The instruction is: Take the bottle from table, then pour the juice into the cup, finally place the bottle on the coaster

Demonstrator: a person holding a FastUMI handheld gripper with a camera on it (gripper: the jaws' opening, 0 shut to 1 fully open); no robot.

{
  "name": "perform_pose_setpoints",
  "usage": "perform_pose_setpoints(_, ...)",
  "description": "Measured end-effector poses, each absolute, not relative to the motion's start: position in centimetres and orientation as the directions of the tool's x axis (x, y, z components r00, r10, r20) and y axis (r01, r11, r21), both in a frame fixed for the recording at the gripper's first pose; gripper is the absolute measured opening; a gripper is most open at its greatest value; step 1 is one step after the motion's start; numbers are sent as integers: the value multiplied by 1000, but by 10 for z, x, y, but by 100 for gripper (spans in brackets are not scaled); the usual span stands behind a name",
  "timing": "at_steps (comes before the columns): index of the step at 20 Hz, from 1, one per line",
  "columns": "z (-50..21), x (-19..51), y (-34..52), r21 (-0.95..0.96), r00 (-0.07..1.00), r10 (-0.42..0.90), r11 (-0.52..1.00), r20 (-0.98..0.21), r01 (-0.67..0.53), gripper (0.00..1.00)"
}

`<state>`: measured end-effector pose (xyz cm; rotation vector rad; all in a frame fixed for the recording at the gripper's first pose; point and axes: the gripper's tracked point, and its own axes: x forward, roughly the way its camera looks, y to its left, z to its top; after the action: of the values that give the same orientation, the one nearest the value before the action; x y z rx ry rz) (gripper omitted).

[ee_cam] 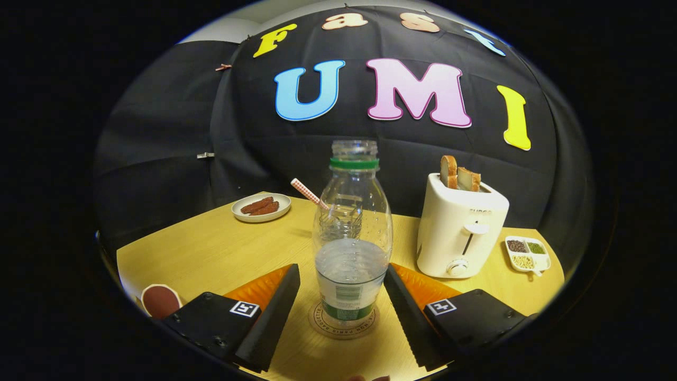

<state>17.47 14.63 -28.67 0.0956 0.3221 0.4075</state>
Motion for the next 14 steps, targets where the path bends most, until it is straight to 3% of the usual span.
perform_pose_setpoints(14,-154,50,91,123,878,432,902,-207,-414,98)
